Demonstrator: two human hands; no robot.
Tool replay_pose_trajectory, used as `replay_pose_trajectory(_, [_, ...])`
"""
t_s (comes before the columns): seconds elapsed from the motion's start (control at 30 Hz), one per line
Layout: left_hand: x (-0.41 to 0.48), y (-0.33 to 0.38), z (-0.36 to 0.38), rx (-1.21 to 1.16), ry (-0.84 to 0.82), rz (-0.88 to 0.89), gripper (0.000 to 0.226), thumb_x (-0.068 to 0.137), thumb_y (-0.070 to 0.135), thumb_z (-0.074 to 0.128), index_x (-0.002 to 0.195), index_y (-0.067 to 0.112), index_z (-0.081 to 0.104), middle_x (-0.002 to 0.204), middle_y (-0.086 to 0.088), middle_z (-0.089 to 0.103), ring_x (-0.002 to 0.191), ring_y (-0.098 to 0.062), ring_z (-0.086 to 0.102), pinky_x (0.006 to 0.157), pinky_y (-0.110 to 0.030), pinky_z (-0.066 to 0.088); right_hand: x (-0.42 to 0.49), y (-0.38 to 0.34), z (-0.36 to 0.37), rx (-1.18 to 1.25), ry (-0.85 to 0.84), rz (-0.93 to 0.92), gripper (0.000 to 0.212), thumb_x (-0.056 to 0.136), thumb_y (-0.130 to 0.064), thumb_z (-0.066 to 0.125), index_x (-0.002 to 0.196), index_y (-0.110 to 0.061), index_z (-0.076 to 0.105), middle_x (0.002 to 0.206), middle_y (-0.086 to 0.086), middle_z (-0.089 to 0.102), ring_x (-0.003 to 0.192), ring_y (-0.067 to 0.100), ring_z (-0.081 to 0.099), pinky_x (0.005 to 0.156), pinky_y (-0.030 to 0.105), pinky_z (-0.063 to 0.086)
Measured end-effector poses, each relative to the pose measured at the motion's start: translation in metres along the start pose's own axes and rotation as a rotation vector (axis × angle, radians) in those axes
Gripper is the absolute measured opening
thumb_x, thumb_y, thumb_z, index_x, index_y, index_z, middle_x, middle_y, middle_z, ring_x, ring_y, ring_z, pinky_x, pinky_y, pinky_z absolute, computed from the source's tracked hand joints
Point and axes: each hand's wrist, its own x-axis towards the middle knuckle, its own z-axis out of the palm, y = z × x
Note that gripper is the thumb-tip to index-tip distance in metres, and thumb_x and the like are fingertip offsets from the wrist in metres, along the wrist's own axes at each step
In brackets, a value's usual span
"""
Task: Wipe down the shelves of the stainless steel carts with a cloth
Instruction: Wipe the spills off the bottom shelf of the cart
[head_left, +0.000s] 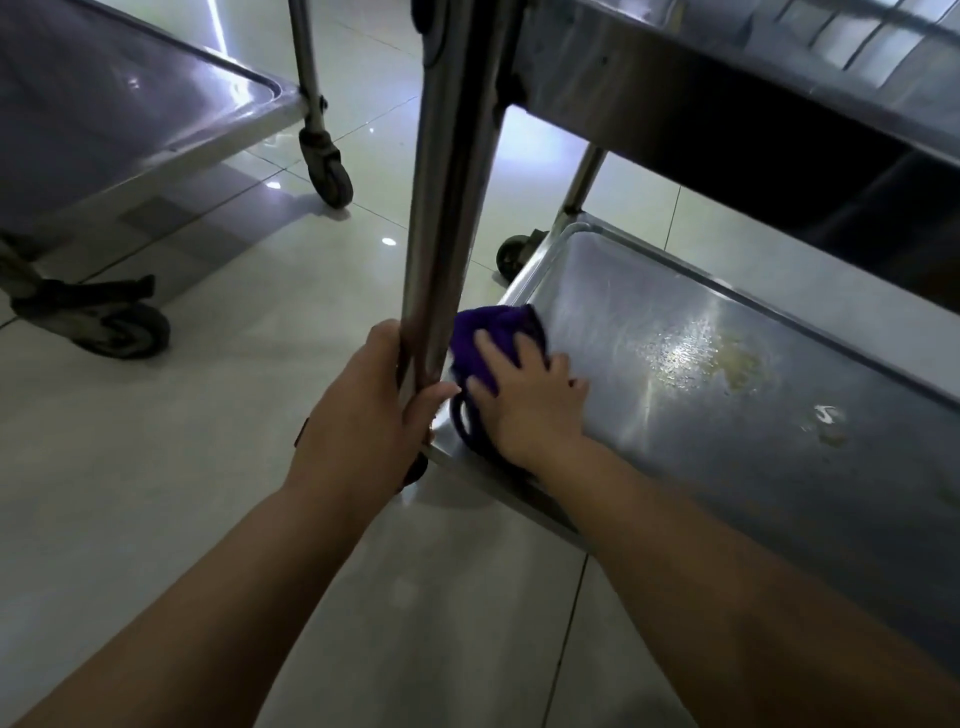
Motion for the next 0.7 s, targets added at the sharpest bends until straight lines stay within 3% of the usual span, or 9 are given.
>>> replay_pose_trajectory(0.07, [0.0, -0.002, 0.0, -0.015, -0.001, 0.01, 0.037, 0.083, 0.036, 0.064, 0.102, 0.044, 0.034, 0.092, 0.016, 0.054, 0.076, 0.004, 0.054, 0.064, -0.01, 0.037, -0.012, 0.007, 0.001, 0.0, 0.037, -0.24, 0.054, 0.093, -0.057, 0.025, 0.143, -0.048, 0.011, 0.153, 0.0, 0.02, 0.12, 0.031, 0.031, 0.093, 0.048, 0.028])
replay_pose_trajectory(0.13, [0.0, -0.004, -0.001, -0.019, 0.001, 0.011, 0.036, 0.083, 0.038, 0.064, 0.104, 0.042, 0.036, 0.092, 0.015, 0.057, 0.078, 0.0, 0.057, 0.063, -0.011, 0.038, -0.004, 0.038, -0.004, -0.02, 0.022, -0.237, 0.051, 0.093, -0.056, 0.029, 0.142, -0.051, 0.014, 0.153, -0.005, 0.021, 0.119, 0.03, 0.033, 0.093, 0.044, 0.029])
replay_pose_trajectory(0.27, [-0.001, -0.004, 0.0, -0.006, 0.024, 0.022, 0.035, 0.083, 0.037, 0.065, 0.102, 0.045, 0.036, 0.09, 0.014, 0.059, 0.075, -0.006, 0.061, 0.052, -0.009, 0.04, 0.031, 0.096, -0.018, 0.047, -0.074, 0.441, 0.053, 0.095, -0.049, 0.031, 0.146, -0.042, 0.014, 0.153, 0.003, 0.018, 0.127, 0.038, 0.026, 0.101, 0.052, 0.027])
replay_pose_trajectory(0.33, [-0.001, -0.002, 0.0, -0.01, 0.041, 0.031, 0.035, 0.082, 0.037, 0.065, 0.102, 0.044, 0.036, 0.087, 0.015, 0.058, 0.073, -0.003, 0.059, 0.045, -0.007, 0.041, 0.038, 0.084, -0.016, 0.04, -0.074, 0.529, 0.056, 0.095, -0.049, 0.03, 0.147, -0.039, 0.011, 0.152, 0.007, 0.017, 0.129, 0.041, 0.021, 0.101, 0.056, 0.024])
replay_pose_trajectory(0.5, [-0.001, 0.0, 0.0, -0.017, 0.04, 0.012, 0.04, 0.08, 0.035, 0.067, 0.102, 0.045, 0.035, 0.079, 0.026, 0.049, 0.07, 0.007, 0.052, 0.063, -0.006, 0.033, 0.021, 0.026, 0.001, 0.03, -0.007, -0.112, 0.053, 0.093, -0.054, 0.026, 0.142, -0.045, 0.008, 0.15, 0.002, 0.021, 0.117, 0.035, 0.031, 0.091, 0.048, 0.032])
replay_pose_trajectory(0.57, [-0.001, 0.0, 0.0, -0.029, 0.034, 0.009, 0.042, 0.08, 0.034, 0.069, 0.105, 0.042, 0.036, 0.079, 0.028, 0.048, 0.073, 0.005, 0.054, 0.065, -0.011, 0.039, 0.012, 0.043, 0.001, 0.015, 0.016, -0.191, 0.051, 0.093, -0.055, 0.028, 0.14, -0.051, 0.01, 0.15, -0.004, 0.023, 0.113, 0.03, 0.032, 0.087, 0.04, 0.032])
replay_pose_trajectory(0.63, [-0.001, 0.0, 0.0, -0.053, 0.033, -0.005, 0.043, 0.079, 0.034, 0.071, 0.103, 0.042, 0.037, 0.08, 0.029, 0.048, 0.079, -0.001, 0.057, 0.07, -0.02, 0.045, 0.006, 0.075, -0.003, -0.026, -0.01, -0.028, 0.051, 0.094, -0.054, 0.031, 0.141, -0.051, 0.012, 0.15, -0.006, 0.023, 0.113, 0.03, 0.034, 0.085, 0.037, 0.033])
replay_pose_trajectory(0.7, [-0.002, 0.001, 0.002, -0.063, 0.055, -0.013, 0.041, 0.078, 0.034, 0.072, 0.097, 0.043, 0.037, 0.08, 0.029, 0.049, 0.079, 0.0, 0.058, 0.07, -0.019, 0.045, 0.001, 0.1, -0.011, 0.001, -0.067, 0.309, 0.053, 0.095, -0.05, 0.033, 0.144, -0.046, 0.012, 0.15, -0.001, 0.02, 0.119, 0.034, 0.031, 0.09, 0.041, 0.034])
